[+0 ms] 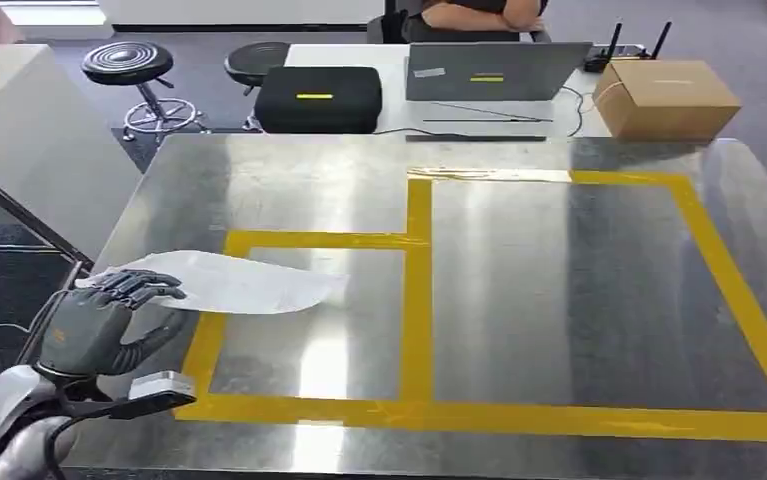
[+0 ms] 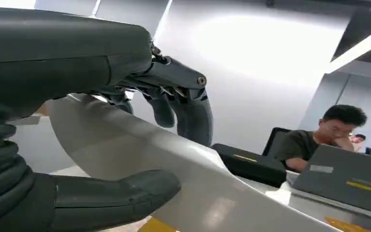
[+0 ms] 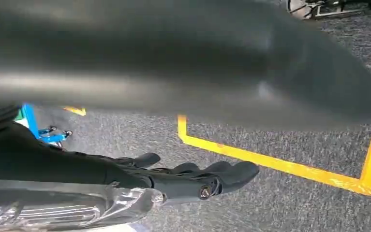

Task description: Take the parts from the cabinet and place them on the table.

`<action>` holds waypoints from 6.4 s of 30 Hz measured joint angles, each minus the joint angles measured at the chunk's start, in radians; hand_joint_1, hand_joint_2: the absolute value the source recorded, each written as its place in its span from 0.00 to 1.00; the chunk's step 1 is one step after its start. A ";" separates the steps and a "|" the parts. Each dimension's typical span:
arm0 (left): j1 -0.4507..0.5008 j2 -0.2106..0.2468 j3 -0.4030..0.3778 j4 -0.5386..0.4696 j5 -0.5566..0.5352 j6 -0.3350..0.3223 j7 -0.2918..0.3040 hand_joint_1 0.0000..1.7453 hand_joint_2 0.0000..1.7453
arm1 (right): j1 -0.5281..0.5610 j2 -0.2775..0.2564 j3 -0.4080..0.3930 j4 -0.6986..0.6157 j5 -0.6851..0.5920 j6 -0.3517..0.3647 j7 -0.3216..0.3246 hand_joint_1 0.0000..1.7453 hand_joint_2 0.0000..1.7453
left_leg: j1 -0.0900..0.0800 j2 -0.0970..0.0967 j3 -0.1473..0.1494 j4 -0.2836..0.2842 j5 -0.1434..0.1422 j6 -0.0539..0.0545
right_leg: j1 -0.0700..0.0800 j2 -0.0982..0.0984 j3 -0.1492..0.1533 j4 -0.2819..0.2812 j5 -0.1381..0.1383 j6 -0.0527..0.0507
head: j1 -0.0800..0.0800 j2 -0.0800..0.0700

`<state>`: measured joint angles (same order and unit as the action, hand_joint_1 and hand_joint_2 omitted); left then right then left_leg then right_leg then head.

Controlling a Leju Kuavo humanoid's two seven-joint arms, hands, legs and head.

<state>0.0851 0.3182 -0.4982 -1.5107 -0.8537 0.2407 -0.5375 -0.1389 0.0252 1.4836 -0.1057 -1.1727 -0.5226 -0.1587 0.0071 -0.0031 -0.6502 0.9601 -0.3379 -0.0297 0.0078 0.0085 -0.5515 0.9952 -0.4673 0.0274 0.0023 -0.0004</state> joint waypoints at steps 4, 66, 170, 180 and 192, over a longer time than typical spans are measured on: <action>0.000 0.008 -0.007 -0.008 0.001 -0.001 0.000 0.53 1.00 | 0.000 -0.001 0.000 0.000 0.000 0.000 0.001 0.00 0.00 | 0.000 0.000 0.000 0.000 0.000 0.000 | 0.000 0.000 0.000 0.000 0.000 0.000 | 0.000 0.000; 0.073 -0.122 0.101 -0.100 0.259 0.106 -0.015 0.00 0.00 | 0.006 -0.008 0.000 0.000 -0.013 -0.054 -0.027 0.00 0.00 | 0.002 0.007 -0.014 -0.002 0.014 0.034 | -0.021 -0.001 -0.094 0.309 -0.200 0.048 | 0.002 0.000; 0.057 -0.279 0.187 -0.005 0.243 0.203 -0.021 0.00 0.00 | 0.021 0.008 0.000 -0.001 0.005 0.026 -0.017 0.00 0.00 | -0.013 -0.044 0.005 0.091 -0.115 -0.008 | -0.012 0.017 0.047 -0.026 0.001 -0.026 | -0.075 0.000; 0.061 -0.275 0.179 -0.004 0.219 0.230 0.000 0.00 0.00 | 0.024 0.007 0.000 0.000 0.013 0.011 -0.028 0.00 0.00 | -0.006 0.086 0.090 0.002 -0.084 0.002 | 0.003 -0.119 0.045 -0.018 -0.012 -0.002 | -0.068 0.000; 0.054 -0.283 0.159 0.009 0.226 0.238 0.002 0.00 0.00 | 0.036 0.007 0.000 0.000 -0.004 0.010 -0.030 0.00 0.00 | -0.012 -0.079 0.080 0.006 -0.073 0.042 | -0.008 0.014 -0.027 0.108 -0.028 0.007 | -0.057 0.000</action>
<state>0.1390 0.0347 -0.3391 -1.5019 -0.6279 0.4784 -0.5352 -0.1025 0.0324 1.4832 -0.1057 -1.1765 -0.5127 -0.1884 -0.0050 -0.0825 -0.5704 0.9665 -0.4107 0.0123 -0.0006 0.0227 -0.5783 1.1032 -0.4951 0.0344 -0.0549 -0.0004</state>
